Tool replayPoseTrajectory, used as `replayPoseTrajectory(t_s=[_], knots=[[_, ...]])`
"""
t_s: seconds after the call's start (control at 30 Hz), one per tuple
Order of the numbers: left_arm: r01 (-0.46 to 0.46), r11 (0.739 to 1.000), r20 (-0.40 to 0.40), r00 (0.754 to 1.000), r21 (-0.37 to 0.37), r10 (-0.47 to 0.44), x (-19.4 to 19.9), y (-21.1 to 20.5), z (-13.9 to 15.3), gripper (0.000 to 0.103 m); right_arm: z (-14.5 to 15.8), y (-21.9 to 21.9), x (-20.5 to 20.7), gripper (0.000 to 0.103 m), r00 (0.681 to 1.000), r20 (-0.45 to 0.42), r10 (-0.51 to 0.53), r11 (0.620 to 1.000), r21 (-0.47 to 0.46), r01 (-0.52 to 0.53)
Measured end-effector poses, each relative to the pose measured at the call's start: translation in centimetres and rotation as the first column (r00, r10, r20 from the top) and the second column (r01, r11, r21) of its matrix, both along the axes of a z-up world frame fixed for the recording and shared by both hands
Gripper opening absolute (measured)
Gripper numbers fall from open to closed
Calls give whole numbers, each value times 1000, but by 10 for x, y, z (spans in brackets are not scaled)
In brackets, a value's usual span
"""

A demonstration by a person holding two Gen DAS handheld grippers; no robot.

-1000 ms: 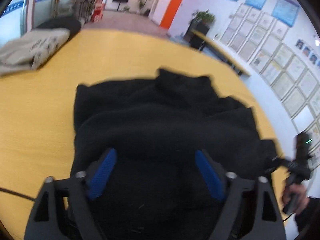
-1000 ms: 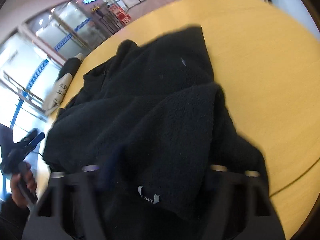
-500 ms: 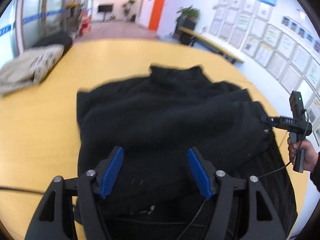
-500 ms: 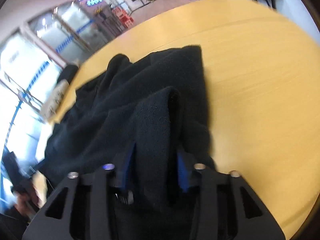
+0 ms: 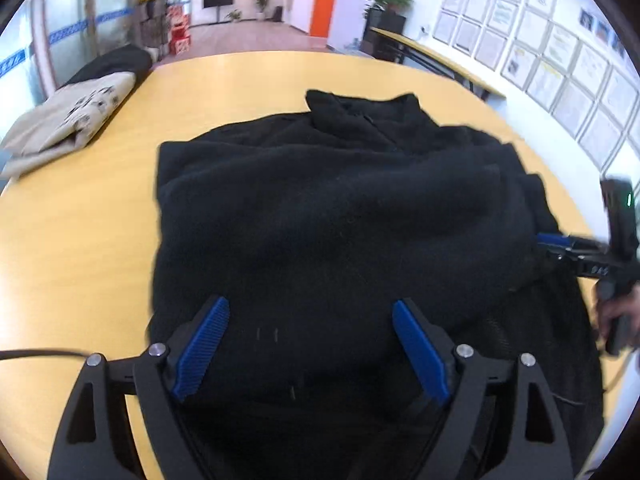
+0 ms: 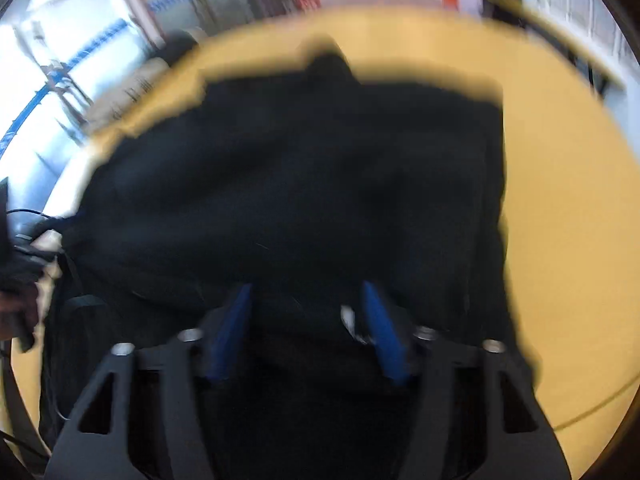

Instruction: Fold clothes

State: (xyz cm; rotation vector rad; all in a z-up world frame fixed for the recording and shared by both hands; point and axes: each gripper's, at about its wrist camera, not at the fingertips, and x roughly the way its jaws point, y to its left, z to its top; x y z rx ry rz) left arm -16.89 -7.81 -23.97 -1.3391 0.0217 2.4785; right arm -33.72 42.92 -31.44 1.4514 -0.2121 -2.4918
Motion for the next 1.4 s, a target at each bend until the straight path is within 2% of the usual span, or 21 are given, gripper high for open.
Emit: replayPoseTrajectory(t_s=[0.03,0.07,0.1,0.17,0.27,0.33,0.47,0.53,0.6,0.7,0.83,0.9,0.97,1.07,1.2,1.23,1.3,1.33,1.37,1.4], knots=[[-8,1000,0,1000,-2,8,11,-5,6,88,2,8,6,40,1000,6,-19,999,-25,19],[-14,1000,9,1000,-8,14,23,-9,12,88,4,17,11,35,999,12,-38,998,-51,39],[-20,1000,26,999,-9,20,35,-13,16,88,13,23,19,36,999,12,-52,996,-65,53],[-47,999,81,996,2,47,68,-27,25,88,38,35,45,59,998,-12,-66,993,-100,65],[-57,998,167,984,-40,63,128,-48,35,88,75,51,106,79,997,-55,-49,985,-166,39],[-65,994,224,971,-90,84,174,-66,45,88,82,57,146,80,999,-34,-5,983,-184,-1],[-119,986,296,944,-117,148,244,-100,62,88,73,91,226,80,993,118,24,993,-119,-10],[-107,986,320,937,-127,143,267,-104,62,88,61,109,253,80,984,180,-13,989,-144,39],[-93,990,338,933,-105,123,279,-101,56,88,49,117,269,80,972,232,-24,985,-163,63],[-94,994,353,930,-49,105,280,-93,32,88,30,108,287,80,964,262,40,987,-162,3],[-102,995,381,919,-18,101,257,-84,-15,88,6,96,301,79,962,257,86,993,-98,-62],[-97,995,400,912,-18,96,247,-83,-36,88,-3,93,303,79,970,226,83,995,-68,-70],[-59,998,350,935,-15,61,246,-81,-38,90,-12,89,304,79,978,193,81,996,-39,-75],[-16,1000,355,935,-14,20,250,-76,-40,91,-18,79,313,82,984,152,90,996,12,-93],[-4,1000,360,933,23,-5,271,-72,-42,91,-17,59,323,82,983,155,102,991,74,-115],[-10,999,361,933,39,-4,276,-72,-43,91,-16,54,325,81,982,157,105,989,89,-120],[-39,997,363,932,63,13,282,-75,-43,90,-17,43,328,73,979,168,113,980,143,-137],[-55,996,363,931,73,24,285,-77,-43,86,-17,38,328,62,978,173,115,977,159,-143],[-70,994,364,931,84,35,287,-79,-43,69,-17,34,327,47,977,178,118,974,173,-149],[-86,992,365,930,94,46,290,-81,-43,58,-17,31,325,35,975,183,123,974,167,-154]])
